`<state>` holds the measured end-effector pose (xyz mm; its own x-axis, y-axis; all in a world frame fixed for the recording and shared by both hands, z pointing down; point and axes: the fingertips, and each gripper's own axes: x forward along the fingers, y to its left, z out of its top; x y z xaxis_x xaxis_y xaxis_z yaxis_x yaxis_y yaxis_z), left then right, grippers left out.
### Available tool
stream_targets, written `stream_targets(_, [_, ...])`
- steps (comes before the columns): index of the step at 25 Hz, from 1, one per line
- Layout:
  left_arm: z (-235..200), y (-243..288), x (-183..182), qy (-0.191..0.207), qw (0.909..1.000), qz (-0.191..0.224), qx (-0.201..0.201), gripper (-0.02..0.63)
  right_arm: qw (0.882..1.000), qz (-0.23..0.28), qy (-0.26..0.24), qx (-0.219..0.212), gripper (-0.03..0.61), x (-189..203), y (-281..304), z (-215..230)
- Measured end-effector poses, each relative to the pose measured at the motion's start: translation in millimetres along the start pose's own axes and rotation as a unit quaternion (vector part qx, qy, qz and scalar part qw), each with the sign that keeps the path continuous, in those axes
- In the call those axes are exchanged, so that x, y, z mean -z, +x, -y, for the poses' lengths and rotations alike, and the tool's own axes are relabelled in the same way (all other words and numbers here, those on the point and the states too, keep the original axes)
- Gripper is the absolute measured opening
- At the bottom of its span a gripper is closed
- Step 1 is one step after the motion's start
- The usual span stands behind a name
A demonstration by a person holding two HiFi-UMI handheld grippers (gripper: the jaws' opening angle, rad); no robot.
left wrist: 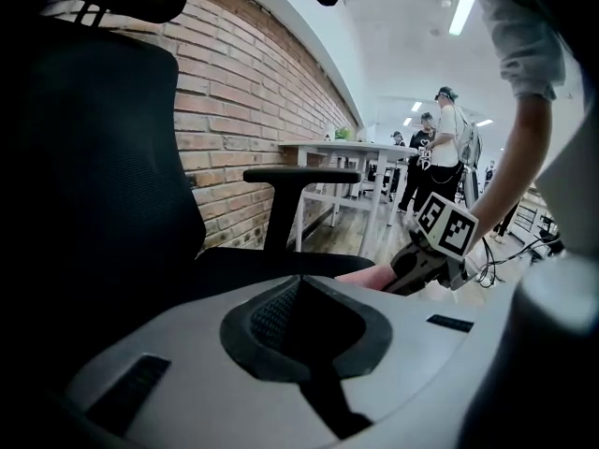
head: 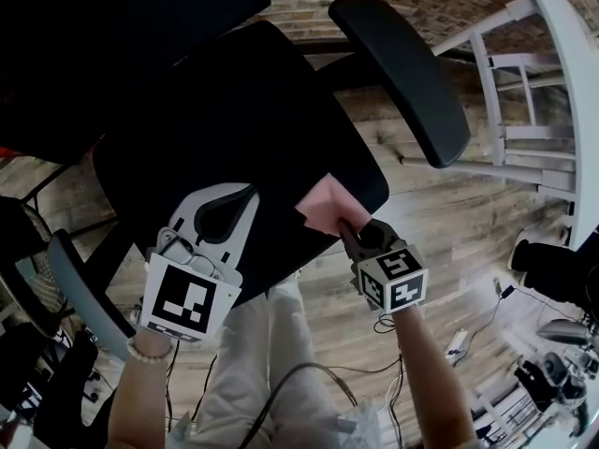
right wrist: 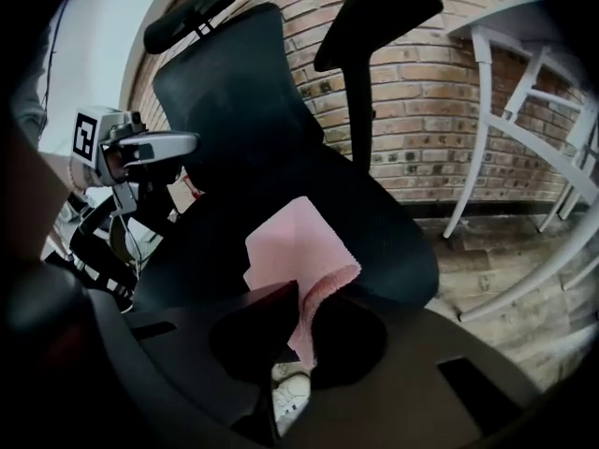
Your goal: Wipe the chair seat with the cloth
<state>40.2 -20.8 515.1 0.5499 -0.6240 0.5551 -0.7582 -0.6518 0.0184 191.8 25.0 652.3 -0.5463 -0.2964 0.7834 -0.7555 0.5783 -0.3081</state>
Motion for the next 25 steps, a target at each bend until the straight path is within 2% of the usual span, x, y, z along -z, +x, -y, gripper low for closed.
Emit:
stream_targets(10, [-5, 1, -10, 0.005, 1.0, 0.0, -0.001, 0.018, 0.997, 0.019, 0.048, 0.064, 0.051, -10, -25, 62])
stream_targets(14, [-13, -5, -13, 0.001, 0.9999, 0.0, -0.011, 0.018, 0.995, 0.022, 0.057, 0.079, 0.051, -11, -31, 71])
stream_targets(20, [-15, -29, -27, 0.004, 0.9998, -0.009, -0.015, 0.018, 0.996, 0.035, 0.06, 0.055, 0.051, -23, -42, 32])
stream_targets(25, [-3, -65, -49, -0.015, 0.9996, -0.014, -0.016, 0.018, 0.997, 0.045, 0.062, 0.032, 0.051, -41, -62, -17])
